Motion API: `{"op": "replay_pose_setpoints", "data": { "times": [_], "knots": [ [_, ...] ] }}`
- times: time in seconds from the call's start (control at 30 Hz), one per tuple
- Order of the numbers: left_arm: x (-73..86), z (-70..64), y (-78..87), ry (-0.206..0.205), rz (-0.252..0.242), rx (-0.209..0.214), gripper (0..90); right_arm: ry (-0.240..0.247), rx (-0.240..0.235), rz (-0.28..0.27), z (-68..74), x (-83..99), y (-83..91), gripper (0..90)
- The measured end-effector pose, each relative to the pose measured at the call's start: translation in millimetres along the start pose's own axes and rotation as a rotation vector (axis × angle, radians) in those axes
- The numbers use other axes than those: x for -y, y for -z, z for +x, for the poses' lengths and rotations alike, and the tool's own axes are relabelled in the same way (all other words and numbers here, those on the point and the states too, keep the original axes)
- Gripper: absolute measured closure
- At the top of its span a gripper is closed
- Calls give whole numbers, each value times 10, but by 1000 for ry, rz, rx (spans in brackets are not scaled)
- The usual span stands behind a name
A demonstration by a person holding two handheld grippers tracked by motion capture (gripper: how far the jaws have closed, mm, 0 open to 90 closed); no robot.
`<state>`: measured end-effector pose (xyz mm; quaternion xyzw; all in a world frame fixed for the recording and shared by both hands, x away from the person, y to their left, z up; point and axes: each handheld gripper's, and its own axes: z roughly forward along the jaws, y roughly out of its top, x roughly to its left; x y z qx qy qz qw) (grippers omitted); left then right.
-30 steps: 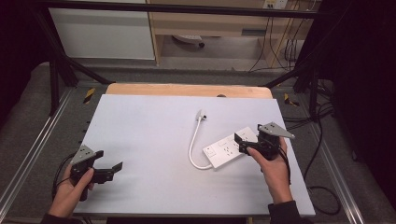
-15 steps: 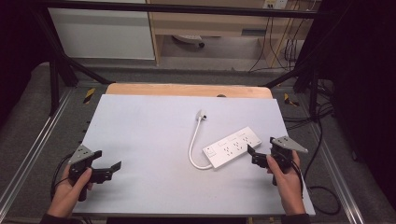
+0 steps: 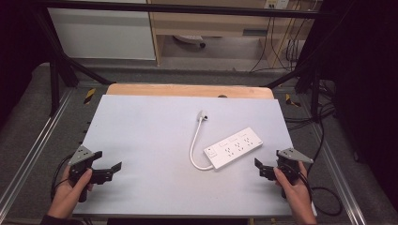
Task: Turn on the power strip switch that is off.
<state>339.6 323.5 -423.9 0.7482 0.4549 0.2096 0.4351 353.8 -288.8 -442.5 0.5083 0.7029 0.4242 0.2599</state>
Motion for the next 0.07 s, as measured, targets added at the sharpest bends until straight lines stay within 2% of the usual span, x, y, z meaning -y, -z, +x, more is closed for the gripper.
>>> {"op": "replay_pose_setpoints", "data": {
  "times": [0.07],
  "knots": [
    [-1,-1,-4,0,0,1,69,0,2,15,11,11,-36,35]
  ]
}}
